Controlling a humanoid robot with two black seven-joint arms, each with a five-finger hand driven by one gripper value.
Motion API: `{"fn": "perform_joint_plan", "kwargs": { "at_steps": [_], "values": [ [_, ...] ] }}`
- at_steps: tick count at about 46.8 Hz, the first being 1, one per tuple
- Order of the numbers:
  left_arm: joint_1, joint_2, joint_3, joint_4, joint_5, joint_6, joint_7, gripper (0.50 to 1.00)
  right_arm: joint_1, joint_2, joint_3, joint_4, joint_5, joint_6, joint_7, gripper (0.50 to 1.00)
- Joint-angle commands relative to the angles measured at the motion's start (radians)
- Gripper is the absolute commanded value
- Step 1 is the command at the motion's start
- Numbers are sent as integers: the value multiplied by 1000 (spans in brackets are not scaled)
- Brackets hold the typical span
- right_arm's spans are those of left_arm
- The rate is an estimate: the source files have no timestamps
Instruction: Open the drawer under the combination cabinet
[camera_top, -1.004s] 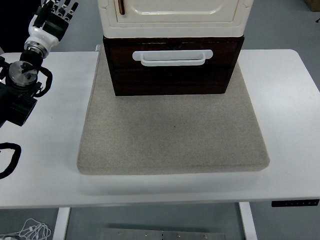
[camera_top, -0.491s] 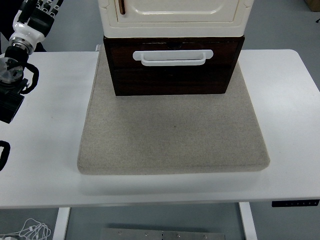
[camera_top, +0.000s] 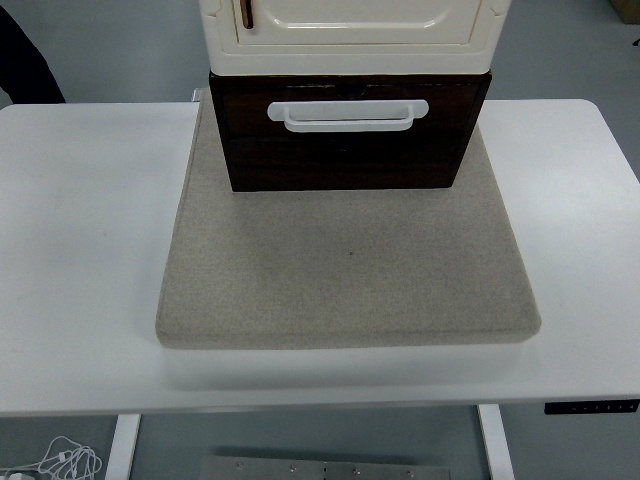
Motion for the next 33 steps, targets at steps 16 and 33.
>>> {"fn": "perform_joint_plan", "kwargs": {
  "at_steps": [16, 33],
  "values": [
    [-226, 127, 6, -287, 311, 3, 28, 1000, 0, 0, 0, 0, 0, 0, 0, 926],
    [-343, 124, 17, -517, 585, -136, 86, 1000, 0, 0, 0, 0, 0, 0, 0, 926]
  ]
}}
